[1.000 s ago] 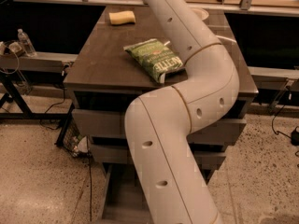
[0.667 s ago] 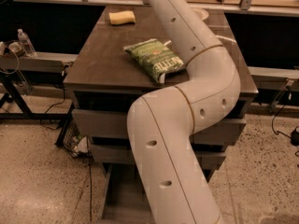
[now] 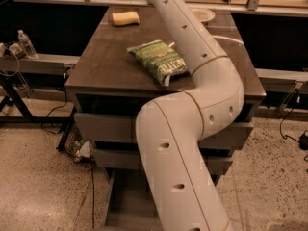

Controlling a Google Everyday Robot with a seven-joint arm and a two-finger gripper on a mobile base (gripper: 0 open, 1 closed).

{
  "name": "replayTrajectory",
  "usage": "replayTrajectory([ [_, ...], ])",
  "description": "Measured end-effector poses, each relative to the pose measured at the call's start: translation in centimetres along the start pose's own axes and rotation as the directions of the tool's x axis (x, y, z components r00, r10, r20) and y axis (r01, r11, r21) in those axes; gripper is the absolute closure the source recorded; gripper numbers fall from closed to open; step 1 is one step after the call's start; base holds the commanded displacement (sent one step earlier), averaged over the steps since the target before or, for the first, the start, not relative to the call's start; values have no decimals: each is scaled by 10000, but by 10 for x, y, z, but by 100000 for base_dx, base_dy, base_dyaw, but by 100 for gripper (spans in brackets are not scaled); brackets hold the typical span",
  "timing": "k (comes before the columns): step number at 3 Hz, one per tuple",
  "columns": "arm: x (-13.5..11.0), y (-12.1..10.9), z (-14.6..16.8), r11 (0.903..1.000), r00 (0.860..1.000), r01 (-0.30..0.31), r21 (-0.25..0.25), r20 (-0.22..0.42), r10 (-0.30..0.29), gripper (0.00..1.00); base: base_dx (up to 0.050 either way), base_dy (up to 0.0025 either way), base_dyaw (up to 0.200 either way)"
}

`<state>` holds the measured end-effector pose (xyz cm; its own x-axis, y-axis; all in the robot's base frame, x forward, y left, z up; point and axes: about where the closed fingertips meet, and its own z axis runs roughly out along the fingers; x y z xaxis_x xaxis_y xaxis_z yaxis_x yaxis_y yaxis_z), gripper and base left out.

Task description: Place sponge into bottom drawer

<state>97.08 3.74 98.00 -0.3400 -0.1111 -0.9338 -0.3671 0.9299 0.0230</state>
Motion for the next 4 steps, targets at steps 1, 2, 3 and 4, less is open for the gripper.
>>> replayTrajectory([
  [1,3,1,2,9999,10000,-62,-149,1,62,0,0,0,0],
  [2,6,6,3,9976,9995,-291,-634,73,297,0,0,0,0],
  [3,22,28,23,9886,9989,-396,-1453,187,427,0,0,0,0],
  [4,55,33,56,9929,10000,-66,-1190,-73,58,0,0,0,0],
])
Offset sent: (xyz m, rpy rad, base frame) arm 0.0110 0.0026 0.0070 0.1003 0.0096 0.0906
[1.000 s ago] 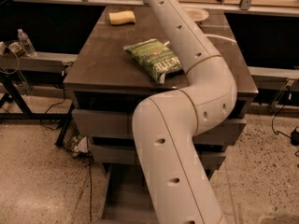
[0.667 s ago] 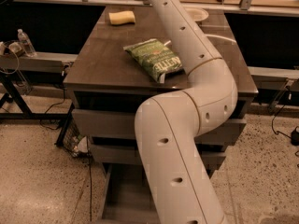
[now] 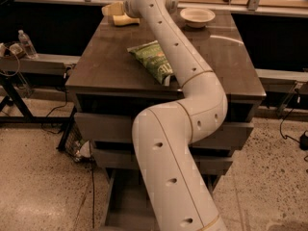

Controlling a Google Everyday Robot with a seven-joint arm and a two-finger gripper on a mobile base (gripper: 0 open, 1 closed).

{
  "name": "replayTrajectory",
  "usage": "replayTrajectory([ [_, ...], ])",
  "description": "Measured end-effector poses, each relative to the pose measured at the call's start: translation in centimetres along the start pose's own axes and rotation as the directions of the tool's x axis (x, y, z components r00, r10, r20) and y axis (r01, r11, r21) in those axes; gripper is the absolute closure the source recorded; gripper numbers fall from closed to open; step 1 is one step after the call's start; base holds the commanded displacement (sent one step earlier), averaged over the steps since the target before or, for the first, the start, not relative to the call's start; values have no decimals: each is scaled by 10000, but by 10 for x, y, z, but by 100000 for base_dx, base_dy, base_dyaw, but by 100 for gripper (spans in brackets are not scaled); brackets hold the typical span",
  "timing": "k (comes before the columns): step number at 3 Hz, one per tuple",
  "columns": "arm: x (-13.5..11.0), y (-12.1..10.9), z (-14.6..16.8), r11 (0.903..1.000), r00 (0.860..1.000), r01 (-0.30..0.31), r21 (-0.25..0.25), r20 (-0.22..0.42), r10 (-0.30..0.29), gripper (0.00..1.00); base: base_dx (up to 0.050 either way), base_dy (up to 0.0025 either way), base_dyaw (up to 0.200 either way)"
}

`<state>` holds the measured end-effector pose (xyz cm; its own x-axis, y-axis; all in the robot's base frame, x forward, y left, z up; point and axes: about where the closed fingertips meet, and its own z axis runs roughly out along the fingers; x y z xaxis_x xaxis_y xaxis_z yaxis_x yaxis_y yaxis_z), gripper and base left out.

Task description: Place sponge into bottom drawer

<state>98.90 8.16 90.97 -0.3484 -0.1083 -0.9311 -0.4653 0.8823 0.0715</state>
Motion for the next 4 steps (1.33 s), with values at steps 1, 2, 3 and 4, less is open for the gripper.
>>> replayTrajectory([
  [1,11,-4,14,9991,9998,219,364,-52,-217,0,0,0,0],
  [2,15,-5,24,9971,9993,378,662,-33,-376,0,0,0,0],
  [3,20,2,33,9948,9979,646,786,-126,-638,0,0,0,0],
  [4,22,3,36,9936,9973,730,864,-138,-720,0,0,0,0],
])
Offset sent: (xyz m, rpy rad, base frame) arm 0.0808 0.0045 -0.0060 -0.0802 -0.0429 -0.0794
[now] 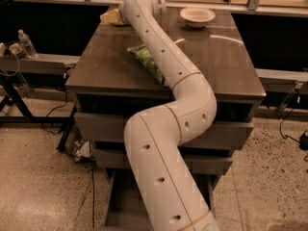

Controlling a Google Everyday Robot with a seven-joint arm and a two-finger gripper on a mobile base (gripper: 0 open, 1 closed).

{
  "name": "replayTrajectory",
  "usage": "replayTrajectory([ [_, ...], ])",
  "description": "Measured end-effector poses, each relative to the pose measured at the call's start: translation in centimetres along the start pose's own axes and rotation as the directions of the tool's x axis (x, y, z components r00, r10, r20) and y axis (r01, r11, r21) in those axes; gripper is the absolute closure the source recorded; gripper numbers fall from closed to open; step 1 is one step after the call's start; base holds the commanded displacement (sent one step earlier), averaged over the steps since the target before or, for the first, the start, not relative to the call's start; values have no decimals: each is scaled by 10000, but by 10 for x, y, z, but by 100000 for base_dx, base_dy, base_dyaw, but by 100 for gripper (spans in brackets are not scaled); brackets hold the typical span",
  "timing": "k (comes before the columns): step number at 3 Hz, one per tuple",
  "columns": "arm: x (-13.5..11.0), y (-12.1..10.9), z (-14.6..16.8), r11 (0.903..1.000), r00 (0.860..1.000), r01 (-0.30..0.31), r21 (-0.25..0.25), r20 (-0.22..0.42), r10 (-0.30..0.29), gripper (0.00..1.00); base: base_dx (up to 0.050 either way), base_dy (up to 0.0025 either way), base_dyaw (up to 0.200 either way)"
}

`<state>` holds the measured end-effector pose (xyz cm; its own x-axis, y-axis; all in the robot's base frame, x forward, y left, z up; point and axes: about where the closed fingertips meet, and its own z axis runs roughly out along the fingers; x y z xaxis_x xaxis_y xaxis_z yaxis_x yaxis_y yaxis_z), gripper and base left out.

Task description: Place sponge into bottom drawer

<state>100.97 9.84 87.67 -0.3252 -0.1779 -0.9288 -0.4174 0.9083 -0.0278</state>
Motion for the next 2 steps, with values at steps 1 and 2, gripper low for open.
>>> replayTrajectory([
  [1,5,-5,9,9988,9998,171,463,27,-172,0,0,0,0],
  [2,8,-9,13,9968,9996,263,761,10,-265,0,0,0,0],
])
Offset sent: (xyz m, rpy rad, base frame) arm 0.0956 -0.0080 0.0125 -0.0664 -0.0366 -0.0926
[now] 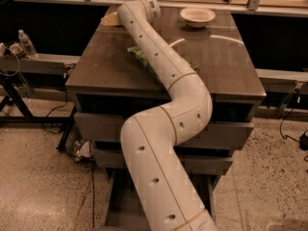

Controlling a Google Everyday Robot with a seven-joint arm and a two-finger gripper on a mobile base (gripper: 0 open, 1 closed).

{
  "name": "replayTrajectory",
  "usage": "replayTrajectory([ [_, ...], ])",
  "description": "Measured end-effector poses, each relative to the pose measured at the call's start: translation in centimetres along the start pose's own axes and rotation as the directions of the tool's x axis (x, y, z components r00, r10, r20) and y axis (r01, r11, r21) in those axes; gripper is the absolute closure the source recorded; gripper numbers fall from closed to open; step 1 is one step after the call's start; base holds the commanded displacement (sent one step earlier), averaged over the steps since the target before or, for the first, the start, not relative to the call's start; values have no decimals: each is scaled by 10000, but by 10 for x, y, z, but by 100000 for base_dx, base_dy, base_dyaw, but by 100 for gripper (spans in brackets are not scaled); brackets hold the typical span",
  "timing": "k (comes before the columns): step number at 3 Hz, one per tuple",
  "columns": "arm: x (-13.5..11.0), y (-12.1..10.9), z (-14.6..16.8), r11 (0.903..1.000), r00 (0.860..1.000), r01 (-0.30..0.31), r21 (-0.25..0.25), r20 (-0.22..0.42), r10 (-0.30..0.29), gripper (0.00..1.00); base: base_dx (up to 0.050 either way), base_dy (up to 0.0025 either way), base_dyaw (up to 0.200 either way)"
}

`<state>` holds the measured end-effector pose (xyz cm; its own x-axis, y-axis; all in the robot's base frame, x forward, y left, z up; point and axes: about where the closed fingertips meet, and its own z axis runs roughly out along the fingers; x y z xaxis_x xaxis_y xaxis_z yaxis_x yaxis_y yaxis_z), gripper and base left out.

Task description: Place sponge into bottom drawer

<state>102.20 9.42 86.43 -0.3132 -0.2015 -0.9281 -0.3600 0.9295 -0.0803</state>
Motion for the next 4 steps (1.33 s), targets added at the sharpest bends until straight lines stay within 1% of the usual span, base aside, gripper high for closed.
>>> replayTrajectory([
  [1,5,-2,4,9998,9999,100,175,-58,-99,0,0,0,0],
  [2,8,0,7,9997,9998,154,202,-100,-152,18,0,0,0],
  [3,11,-1,8,9996,9997,192,205,-143,-189,41,0,0,0],
  [4,10,-7,6,9995,9998,180,277,-113,-177,64,0,0,0],
])
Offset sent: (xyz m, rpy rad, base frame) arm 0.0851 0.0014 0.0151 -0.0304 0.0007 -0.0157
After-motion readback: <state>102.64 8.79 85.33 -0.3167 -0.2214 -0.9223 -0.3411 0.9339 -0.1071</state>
